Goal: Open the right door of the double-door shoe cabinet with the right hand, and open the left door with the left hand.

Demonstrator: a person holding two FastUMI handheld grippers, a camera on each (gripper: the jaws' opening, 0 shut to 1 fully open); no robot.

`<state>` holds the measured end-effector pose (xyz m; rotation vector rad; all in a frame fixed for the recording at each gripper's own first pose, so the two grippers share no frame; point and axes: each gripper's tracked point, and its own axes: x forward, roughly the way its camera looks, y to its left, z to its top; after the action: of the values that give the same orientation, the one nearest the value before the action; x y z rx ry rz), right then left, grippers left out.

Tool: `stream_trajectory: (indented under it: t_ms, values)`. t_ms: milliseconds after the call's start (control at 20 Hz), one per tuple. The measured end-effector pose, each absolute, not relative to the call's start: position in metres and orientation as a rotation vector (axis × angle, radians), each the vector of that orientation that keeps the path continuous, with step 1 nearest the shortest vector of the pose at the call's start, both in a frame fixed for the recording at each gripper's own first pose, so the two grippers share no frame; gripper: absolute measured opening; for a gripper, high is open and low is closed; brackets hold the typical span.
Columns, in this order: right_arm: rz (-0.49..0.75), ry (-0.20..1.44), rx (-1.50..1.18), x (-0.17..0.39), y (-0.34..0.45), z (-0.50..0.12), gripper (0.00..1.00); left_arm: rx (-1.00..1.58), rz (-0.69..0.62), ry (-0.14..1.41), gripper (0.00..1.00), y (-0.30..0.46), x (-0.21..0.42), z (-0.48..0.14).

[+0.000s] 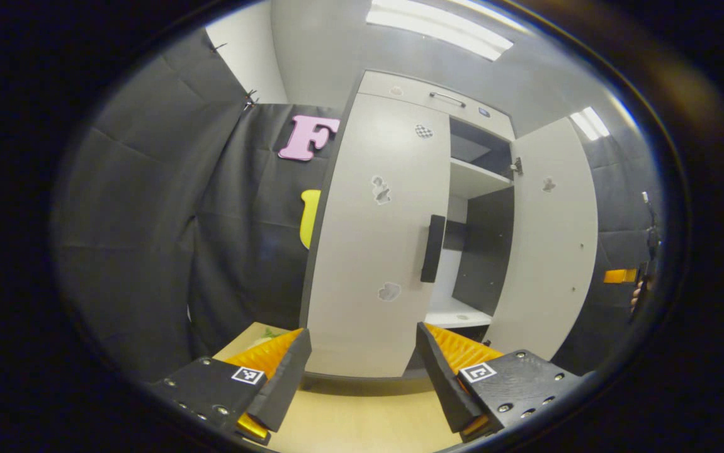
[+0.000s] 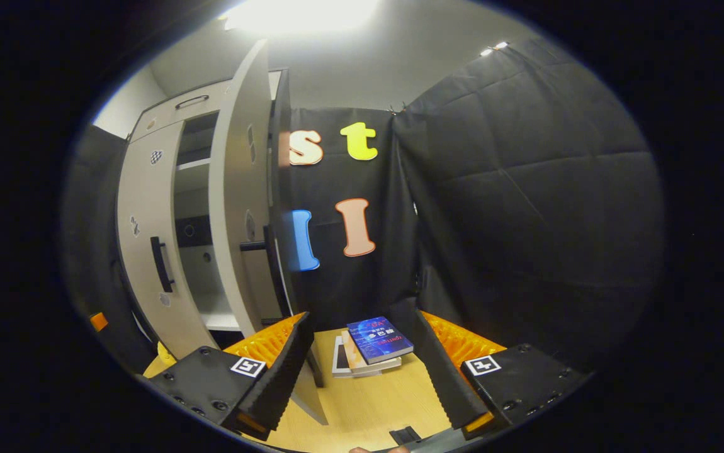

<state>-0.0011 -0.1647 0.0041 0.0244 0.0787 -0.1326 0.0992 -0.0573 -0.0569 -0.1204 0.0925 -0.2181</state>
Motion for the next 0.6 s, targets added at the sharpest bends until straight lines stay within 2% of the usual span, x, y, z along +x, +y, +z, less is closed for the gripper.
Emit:
stream_trajectory:
  t_ms: [300,600]
  values:
    - [-0.228,0.051,-0.013,0.01,-0.202,0.021,0.97,-0.143,-0.329,0.087,0.96,-0.111,0.147,-0.036]
    - [-0.216,0.027,-0.078,0.06,-0.221,0.032,0.97,-0.116,-0.315,0.059,0.96,-0.163,0.205,-0.014]
